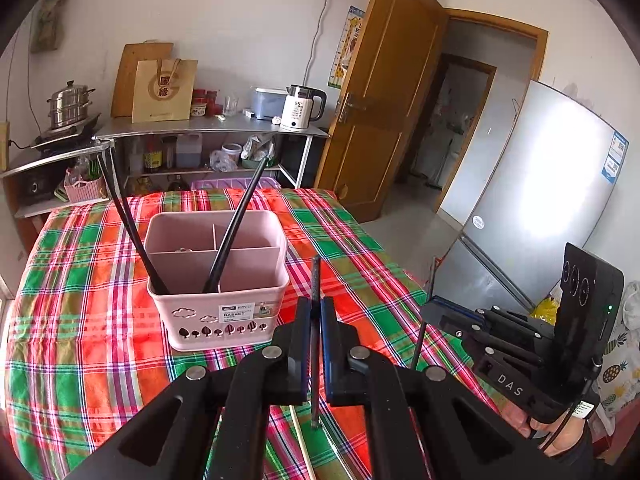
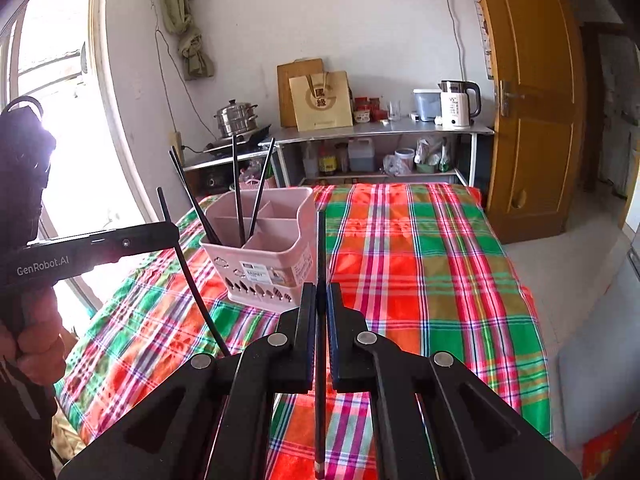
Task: Organize utensils
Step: 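Lift the left gripper's black chopstick over the pink basket while the right gripper carries its own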
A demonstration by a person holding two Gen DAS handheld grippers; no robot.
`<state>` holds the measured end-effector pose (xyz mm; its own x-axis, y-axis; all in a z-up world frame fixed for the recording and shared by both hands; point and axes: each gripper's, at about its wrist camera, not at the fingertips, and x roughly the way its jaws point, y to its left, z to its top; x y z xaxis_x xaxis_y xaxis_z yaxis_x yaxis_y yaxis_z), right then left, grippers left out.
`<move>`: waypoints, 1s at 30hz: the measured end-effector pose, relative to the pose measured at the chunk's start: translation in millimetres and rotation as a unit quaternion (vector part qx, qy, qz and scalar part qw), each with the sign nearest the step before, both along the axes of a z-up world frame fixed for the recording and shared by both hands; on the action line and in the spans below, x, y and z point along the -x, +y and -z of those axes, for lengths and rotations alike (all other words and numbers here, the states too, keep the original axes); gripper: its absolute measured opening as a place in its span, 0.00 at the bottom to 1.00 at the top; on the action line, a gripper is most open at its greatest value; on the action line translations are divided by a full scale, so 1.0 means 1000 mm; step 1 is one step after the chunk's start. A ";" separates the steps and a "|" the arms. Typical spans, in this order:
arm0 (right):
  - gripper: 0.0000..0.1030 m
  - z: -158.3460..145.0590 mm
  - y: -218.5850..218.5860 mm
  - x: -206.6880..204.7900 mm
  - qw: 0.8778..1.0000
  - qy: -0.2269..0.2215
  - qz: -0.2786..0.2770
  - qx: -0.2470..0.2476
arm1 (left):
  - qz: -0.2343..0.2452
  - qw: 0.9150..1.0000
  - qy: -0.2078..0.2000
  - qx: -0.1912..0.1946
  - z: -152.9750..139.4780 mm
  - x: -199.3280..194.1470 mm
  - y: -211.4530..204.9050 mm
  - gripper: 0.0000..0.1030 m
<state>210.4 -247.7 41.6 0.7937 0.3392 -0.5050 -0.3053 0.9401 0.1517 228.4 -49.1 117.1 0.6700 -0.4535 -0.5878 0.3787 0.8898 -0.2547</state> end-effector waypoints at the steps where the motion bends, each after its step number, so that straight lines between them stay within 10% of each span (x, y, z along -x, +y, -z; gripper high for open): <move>1: 0.05 -0.002 0.000 0.001 1.000 -0.005 0.001 -0.001 | -0.001 1.000 -0.001 0.000 -0.001 0.001 0.001 0.04; 30: 0.05 -0.058 0.028 0.011 0.995 -0.078 -0.047 -0.028 | -0.043 0.998 -0.050 -0.012 -0.058 0.016 0.054 0.04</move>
<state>199.1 -219.8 100.0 0.8241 0.4401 -0.3566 -0.4154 0.8976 0.1478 212.6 5.3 175.3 0.7616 -0.3784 -0.5261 0.3226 0.9255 -0.1986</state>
